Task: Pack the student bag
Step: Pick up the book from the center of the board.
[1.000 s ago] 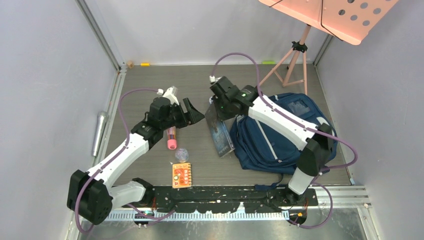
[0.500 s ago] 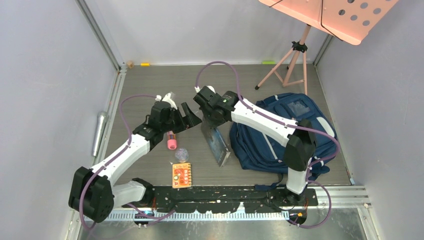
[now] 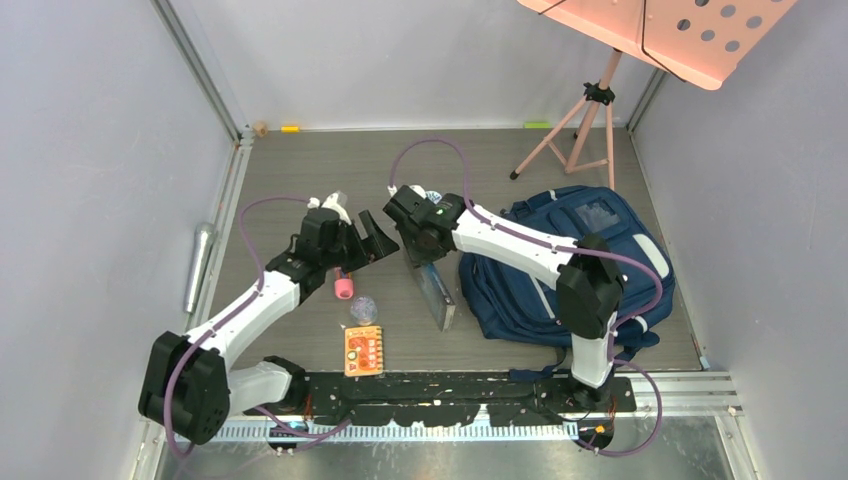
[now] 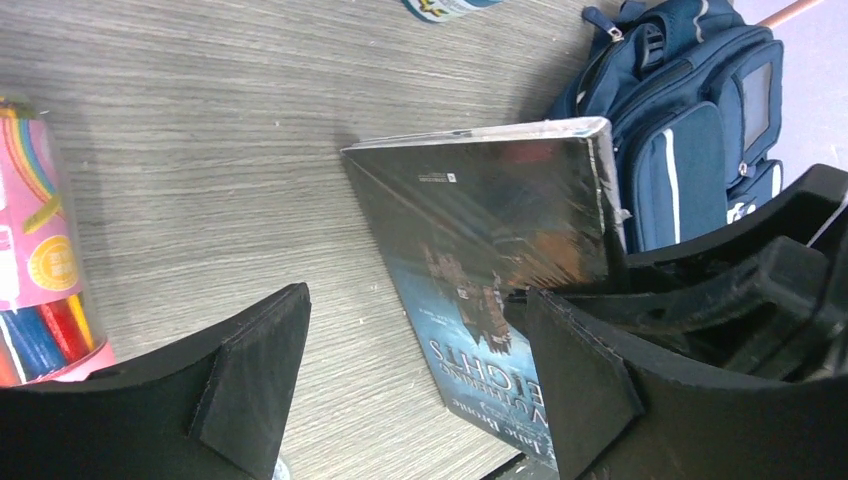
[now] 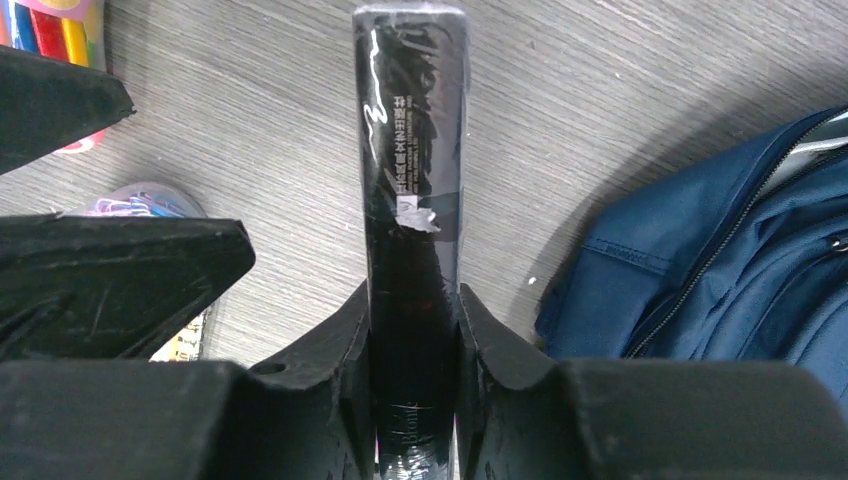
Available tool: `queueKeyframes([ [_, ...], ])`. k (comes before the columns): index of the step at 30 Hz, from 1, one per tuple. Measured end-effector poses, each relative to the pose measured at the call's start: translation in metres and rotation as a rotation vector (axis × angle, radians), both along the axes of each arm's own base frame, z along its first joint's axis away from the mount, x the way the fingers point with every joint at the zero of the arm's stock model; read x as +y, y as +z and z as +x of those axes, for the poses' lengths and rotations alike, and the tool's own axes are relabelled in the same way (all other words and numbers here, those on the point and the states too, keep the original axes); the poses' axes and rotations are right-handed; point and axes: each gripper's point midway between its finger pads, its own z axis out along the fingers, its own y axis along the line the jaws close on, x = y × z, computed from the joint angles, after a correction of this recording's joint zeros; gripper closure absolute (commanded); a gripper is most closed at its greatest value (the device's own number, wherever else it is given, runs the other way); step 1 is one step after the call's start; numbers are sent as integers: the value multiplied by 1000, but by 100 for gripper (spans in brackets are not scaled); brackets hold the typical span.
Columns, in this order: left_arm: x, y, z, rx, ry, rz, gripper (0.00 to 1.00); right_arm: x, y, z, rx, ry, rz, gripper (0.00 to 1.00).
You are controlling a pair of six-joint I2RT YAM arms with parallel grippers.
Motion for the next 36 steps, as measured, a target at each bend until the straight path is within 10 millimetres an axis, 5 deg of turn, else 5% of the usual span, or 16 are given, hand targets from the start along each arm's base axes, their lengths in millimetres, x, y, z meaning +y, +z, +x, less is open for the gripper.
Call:
queueKeyframes([
  [1,1,-2,-1,5,3,1,18,0,0,1,-7,-6,-2,97],
  [5,5,-4,-6,-1,2,4,17,-1,2,3,-18,-15,-6,100],
  [10,6,26,-16,-123,-43,-26,16,-21,21,6,-72,-51,19,100],
  [15,-1,77,-34,-306,-141,-108,10,-54,84,15,-168,-128,255,99],
  [19,-11,111,-53,-407,-238,-189,7,-72,158,20,-294,-173,559,100],
  [24,-25,141,-70,-467,-336,-315,4,-49,225,-3,-345,-43,862,100],
  [29,-37,163,-77,-501,-406,-413,5,-25,248,-29,-283,99,1012,99],
  [30,-39,166,-77,-505,-418,-434,9,-23,250,-33,-268,122,1028,100],
  [36,-46,184,-86,-537,-474,-574,80,-15,257,-48,-230,211,1079,93],
])
